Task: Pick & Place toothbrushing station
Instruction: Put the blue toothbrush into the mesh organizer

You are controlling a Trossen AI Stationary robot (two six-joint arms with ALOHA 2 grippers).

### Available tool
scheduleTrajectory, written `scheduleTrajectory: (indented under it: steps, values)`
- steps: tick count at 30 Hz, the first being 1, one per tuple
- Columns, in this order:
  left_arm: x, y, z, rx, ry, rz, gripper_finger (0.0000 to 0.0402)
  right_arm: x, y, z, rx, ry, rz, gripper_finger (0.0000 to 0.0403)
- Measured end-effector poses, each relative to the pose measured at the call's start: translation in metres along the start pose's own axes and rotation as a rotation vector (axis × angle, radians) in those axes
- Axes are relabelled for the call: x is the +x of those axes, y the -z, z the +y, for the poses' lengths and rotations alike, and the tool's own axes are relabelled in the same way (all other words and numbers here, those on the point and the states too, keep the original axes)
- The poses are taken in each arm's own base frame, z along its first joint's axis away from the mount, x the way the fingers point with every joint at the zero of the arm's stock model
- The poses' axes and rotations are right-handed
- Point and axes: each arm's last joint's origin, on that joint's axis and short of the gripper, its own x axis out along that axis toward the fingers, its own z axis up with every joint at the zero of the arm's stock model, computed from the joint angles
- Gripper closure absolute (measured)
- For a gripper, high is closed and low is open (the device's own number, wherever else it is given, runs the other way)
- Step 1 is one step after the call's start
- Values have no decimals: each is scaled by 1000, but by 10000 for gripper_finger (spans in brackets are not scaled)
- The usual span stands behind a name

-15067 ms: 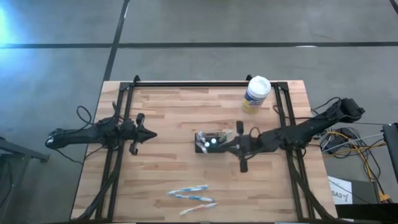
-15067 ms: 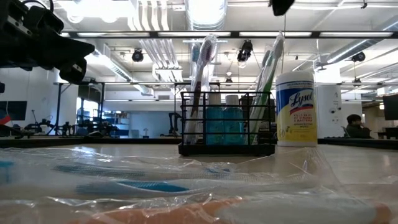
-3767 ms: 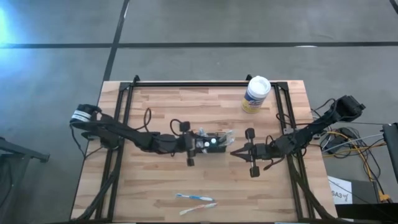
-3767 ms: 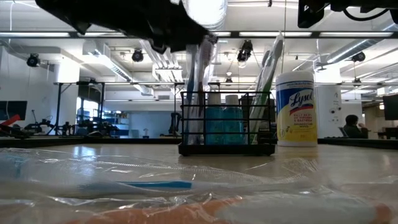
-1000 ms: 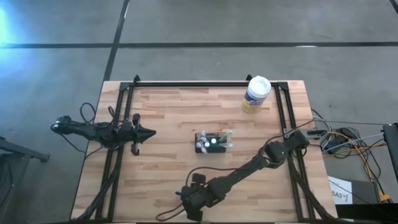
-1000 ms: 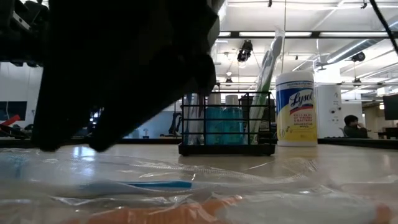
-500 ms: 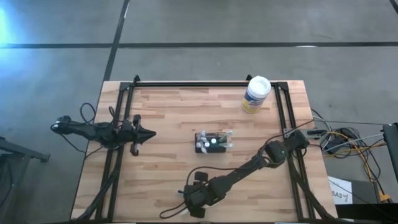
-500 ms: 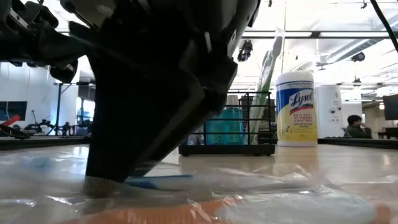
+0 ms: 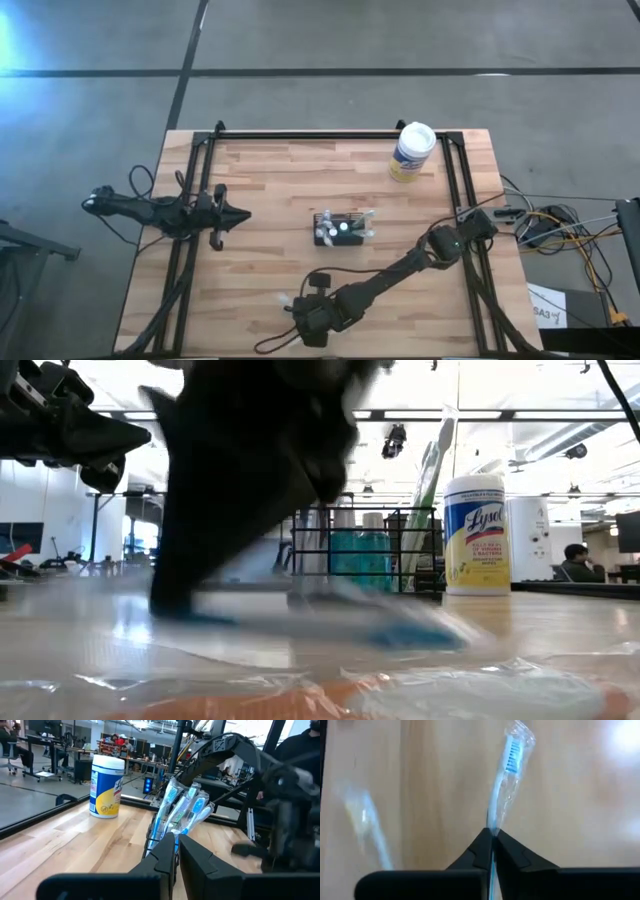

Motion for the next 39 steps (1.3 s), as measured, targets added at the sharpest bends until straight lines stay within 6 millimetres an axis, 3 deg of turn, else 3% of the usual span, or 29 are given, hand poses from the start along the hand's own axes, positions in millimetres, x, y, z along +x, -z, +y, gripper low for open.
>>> scheduleTrajectory:
  steps: [2,7,12,15,17,26,30,34,39]
  values:
    - [0,0,0,0,0,0,371,-23,-8,2,-52,73,-100,395]
    - [0,0,0,0,0,0,371,-116,-34,4,-135,128,-336,395]
    - [0,0,0,1,-4,0,371,-180,-27,4,-289,311,-474,395]
    - [0,0,0,1,-5,0,371,-221,-26,-11,-256,295,-549,395]
    - [0,0,0,4,-5,0,371,-237,-20,-21,-239,287,-595,395]
    - [0,0,0,86,-16,-11,371,-233,40,-49,-270,165,-866,395]
    - [0,-1,0,83,-16,-27,371,-209,67,-70,-297,172,-974,395]
    - [0,-8,-1,80,-8,-92,371,-204,82,-92,-260,134,-1095,395]
    - [-1,-19,-3,98,2,-197,371,-182,90,-111,-257,158,-1118,395]
